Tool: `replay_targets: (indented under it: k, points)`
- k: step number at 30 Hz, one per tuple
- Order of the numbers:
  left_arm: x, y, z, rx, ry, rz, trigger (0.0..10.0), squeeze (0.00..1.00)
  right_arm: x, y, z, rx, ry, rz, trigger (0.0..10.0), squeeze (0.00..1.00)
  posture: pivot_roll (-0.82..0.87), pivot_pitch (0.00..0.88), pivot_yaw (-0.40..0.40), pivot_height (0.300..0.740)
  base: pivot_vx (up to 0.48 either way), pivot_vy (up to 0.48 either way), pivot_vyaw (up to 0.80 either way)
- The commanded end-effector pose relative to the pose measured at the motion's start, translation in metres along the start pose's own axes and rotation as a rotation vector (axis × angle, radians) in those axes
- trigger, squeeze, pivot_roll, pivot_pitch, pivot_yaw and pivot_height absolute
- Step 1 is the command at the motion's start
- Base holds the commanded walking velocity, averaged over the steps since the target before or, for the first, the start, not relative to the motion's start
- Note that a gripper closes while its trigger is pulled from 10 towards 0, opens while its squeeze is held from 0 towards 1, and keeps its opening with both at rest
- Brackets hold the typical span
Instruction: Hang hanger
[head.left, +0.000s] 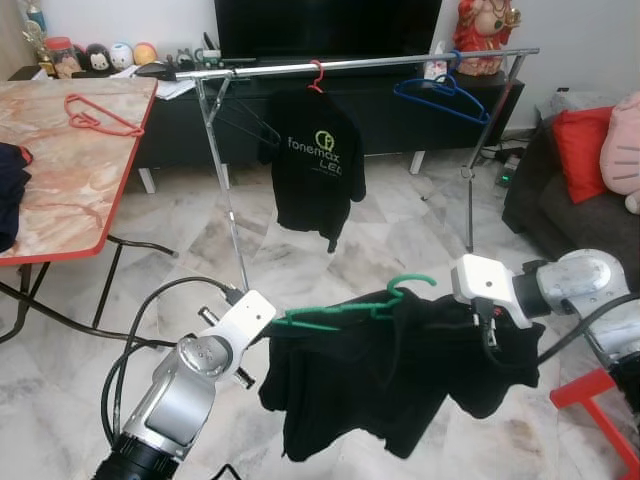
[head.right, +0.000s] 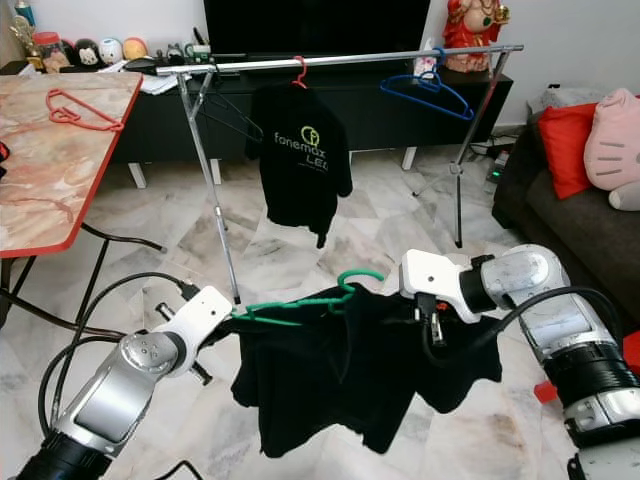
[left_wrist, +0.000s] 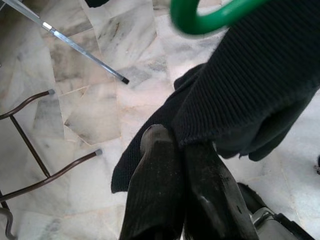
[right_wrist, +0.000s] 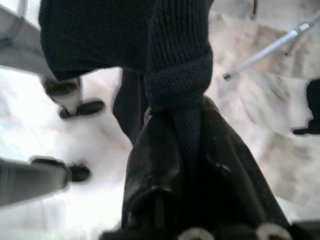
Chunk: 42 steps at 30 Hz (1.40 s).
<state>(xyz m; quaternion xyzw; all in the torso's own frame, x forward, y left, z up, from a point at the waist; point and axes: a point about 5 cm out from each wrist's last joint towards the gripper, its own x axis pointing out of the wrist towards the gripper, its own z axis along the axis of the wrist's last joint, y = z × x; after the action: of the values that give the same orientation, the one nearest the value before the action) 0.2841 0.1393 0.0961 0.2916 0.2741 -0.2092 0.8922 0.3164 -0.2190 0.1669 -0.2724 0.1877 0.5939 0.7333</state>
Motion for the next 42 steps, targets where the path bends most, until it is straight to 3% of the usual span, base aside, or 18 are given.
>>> replay_targets:
  k: [1,5,11,13,16,21,22,23,24,25,27,28,29,34,35,38,42]
  points:
    - [-0.001,0.008,-0.006,-0.003,0.029,0.041,0.0,0.0,-0.013,-0.003,0.012,-0.005,-0.083,-0.016,0.0,0.0,-0.03,0.0,-0.06,0.74,0.0,0.0,0.0]
    - [-0.001,0.009,-0.008,-0.003,0.035,0.044,0.0,0.0,-0.017,-0.007,0.011,0.026,-0.126,-0.054,0.0,0.0,-0.03,0.0,-0.059,0.74,0.0,0.0,0.0]
    - [0.0,0.009,-0.009,-0.006,0.037,0.043,0.0,0.0,-0.023,0.001,0.018,0.091,-0.266,0.045,0.0,0.0,-0.03,0.0,-0.058,0.74,0.0,0.0,0.0]
    - [0.0,0.01,-0.009,-0.008,0.038,0.044,0.0,0.0,-0.024,0.004,0.013,0.113,-0.25,0.065,0.0,0.0,-0.03,0.0,-0.055,0.74,0.0,0.0,0.0]
    - [0.0,0.012,-0.01,-0.007,0.042,0.05,0.0,0.0,-0.023,0.012,-0.004,0.115,-0.132,0.088,0.0,0.0,-0.03,0.0,-0.052,0.74,0.0,0.0,0.0]
    - [0.0,0.015,-0.011,0.0,0.045,0.06,0.0,0.0,-0.021,0.009,-0.006,0.125,-0.136,0.035,0.0,0.0,-0.02,0.0,-0.049,0.74,0.0,0.0,0.0]
    - [0.0,0.015,-0.011,0.0,0.044,0.061,0.5,0.0,-0.021,0.008,-0.005,0.128,-0.145,0.028,0.0,0.0,-0.02,0.0,-0.047,0.74,0.0,0.0,0.0]
    - [0.0,0.016,-0.011,-0.001,0.04,0.062,2.1,0.0,-0.021,0.008,-0.004,0.126,-0.149,0.023,0.0,0.0,-0.02,0.0,-0.047,0.74,0.0,0.0,0.0]
    - [0.0,0.016,-0.009,-0.002,0.027,0.066,4.9,0.0,-0.02,0.006,-0.004,0.121,-0.15,0.011,0.0,0.0,-0.02,0.0,-0.047,0.74,0.0,0.0,0.0]
    - [0.0,0.016,-0.006,-0.01,-0.002,0.067,8.5,0.0,-0.019,0.005,-0.003,0.115,-0.15,-0.008,0.0,0.0,-0.02,0.0,-0.047,0.74,0.0,0.0,0.0]
    - [0.0,0.016,-0.003,-0.019,-0.022,0.063,9.1,0.0,-0.018,0.004,-0.004,0.113,-0.149,-0.016,0.0,0.0,-0.02,0.0,-0.047,0.74,0.0,0.0,0.0]
    - [-0.002,0.016,0.003,-0.047,-0.061,0.055,10.0,0.88,-0.016,0.002,-0.006,0.117,-0.142,-0.042,0.0,0.0,-0.02,0.0,-0.048,0.74,0.0,0.0,0.0]
    - [-0.002,0.015,0.005,-0.049,-0.082,0.046,10.0,1.0,-0.015,0.002,-0.006,0.116,-0.139,-0.055,0.0,0.0,-0.02,0.0,-0.048,0.74,0.0,0.0,0.0]
    - [-0.008,0.006,0.016,0.017,-0.18,-0.058,10.0,1.0,-0.011,-0.002,-0.007,0.118,-0.143,-0.104,0.0,0.0,-0.02,0.0,-0.05,0.74,0.0,0.0,0.0]
    - [-0.011,-0.003,0.021,0.046,-0.238,-0.133,10.0,0.0,-0.009,-0.005,-0.005,0.12,-0.159,-0.134,0.0,0.0,-0.02,0.0,-0.051,0.74,0.0,0.0,0.0]
    - [-0.015,-0.01,0.025,0.091,-0.279,-0.193,10.0,0.0,-0.008,-0.009,-0.004,0.123,-0.172,-0.173,0.0,0.0,-0.02,0.0,-0.051,0.74,0.0,0.0,0.0]
    - [-0.016,-0.01,0.024,0.072,-0.29,-0.179,10.0,0.0,-0.005,-0.013,-0.001,0.136,-0.207,-0.212,0.0,0.0,-0.02,0.0,-0.055,0.74,0.0,0.0,0.0]
